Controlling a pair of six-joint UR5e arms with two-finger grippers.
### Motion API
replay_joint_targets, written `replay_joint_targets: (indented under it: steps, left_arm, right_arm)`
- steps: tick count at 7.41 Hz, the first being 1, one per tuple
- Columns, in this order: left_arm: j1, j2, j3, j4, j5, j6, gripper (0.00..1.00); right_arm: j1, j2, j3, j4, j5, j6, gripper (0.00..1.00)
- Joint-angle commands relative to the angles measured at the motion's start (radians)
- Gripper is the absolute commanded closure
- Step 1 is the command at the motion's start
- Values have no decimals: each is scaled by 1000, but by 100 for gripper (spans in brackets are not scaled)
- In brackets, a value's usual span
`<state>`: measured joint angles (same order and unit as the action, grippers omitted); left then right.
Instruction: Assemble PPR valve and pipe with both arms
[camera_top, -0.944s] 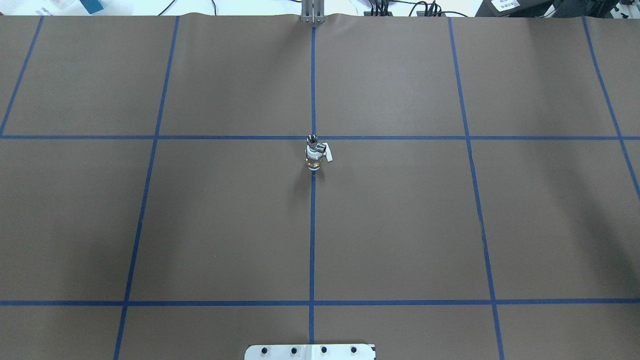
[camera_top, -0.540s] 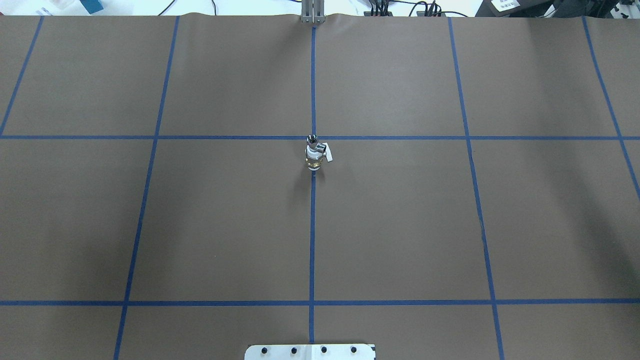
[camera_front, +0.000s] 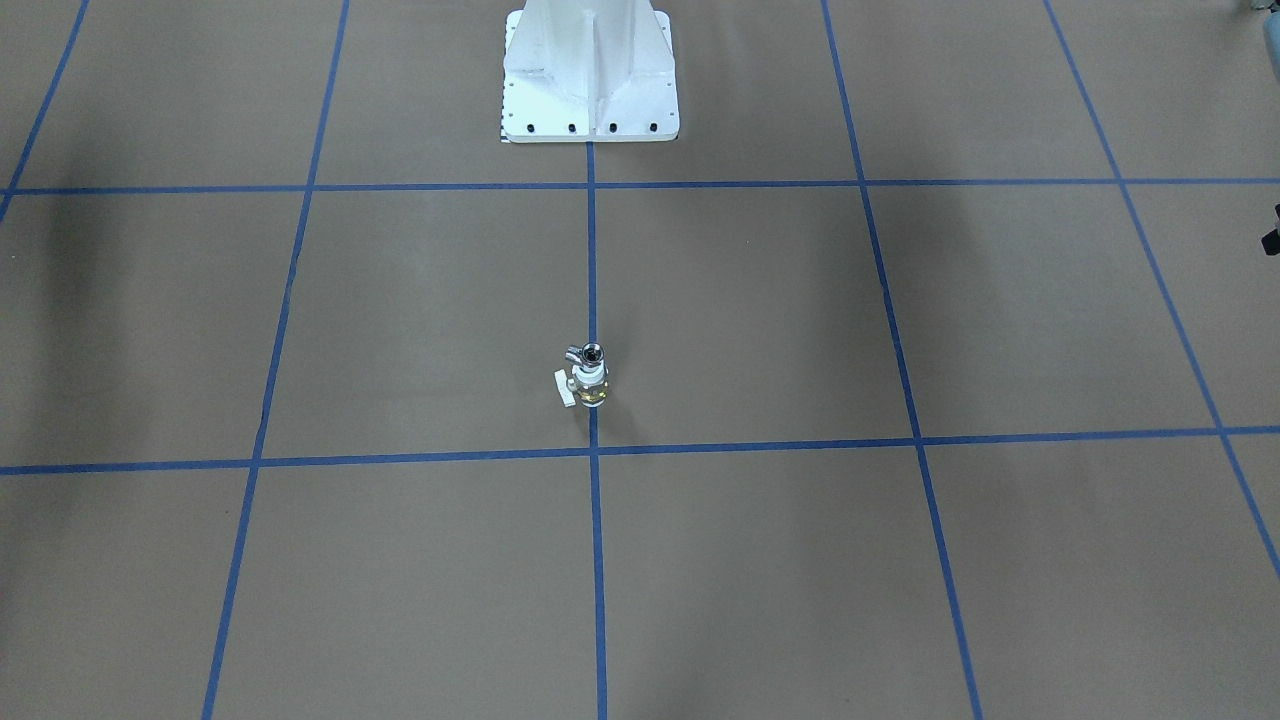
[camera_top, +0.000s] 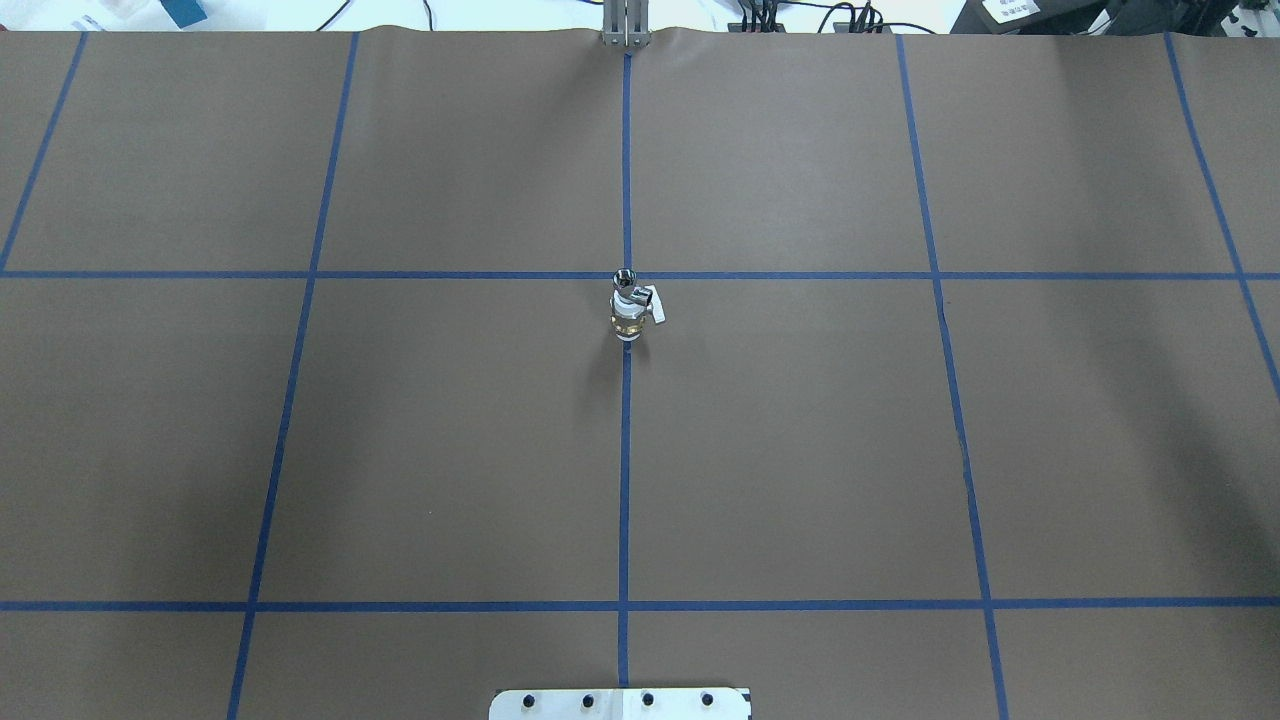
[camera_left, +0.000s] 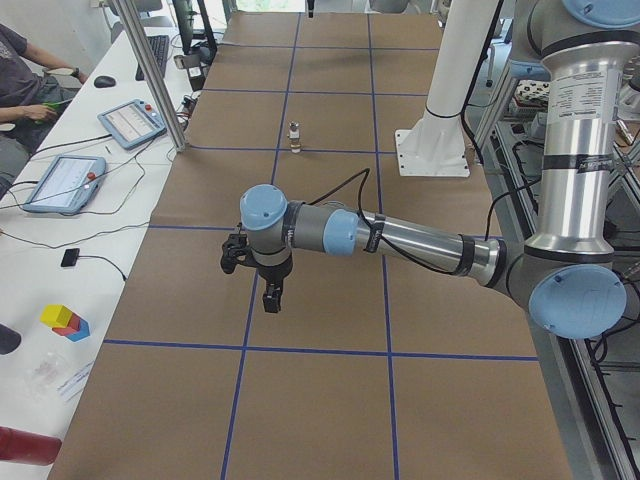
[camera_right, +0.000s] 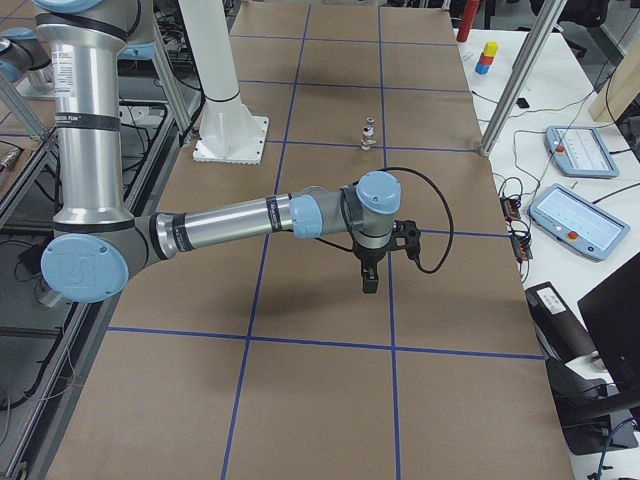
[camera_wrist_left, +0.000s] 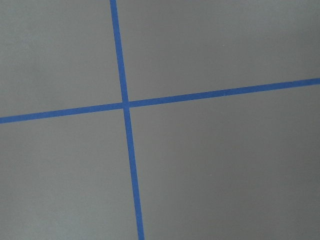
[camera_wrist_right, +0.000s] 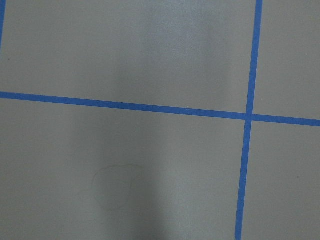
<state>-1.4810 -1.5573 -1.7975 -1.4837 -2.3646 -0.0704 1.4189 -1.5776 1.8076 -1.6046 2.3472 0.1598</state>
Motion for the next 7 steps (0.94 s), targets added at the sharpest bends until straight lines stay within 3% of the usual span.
replay_joint_targets:
  steps: [1, 7]
  left_arm:
    - [-4, 0, 7, -6, -2, -5, 0]
    - [-4, -15, -13, -6, -2, -9, 0]
  right_arm:
    - [0, 1, -2, 0, -2, 0, 0]
    - [0, 5, 2, 0, -2, 0, 0]
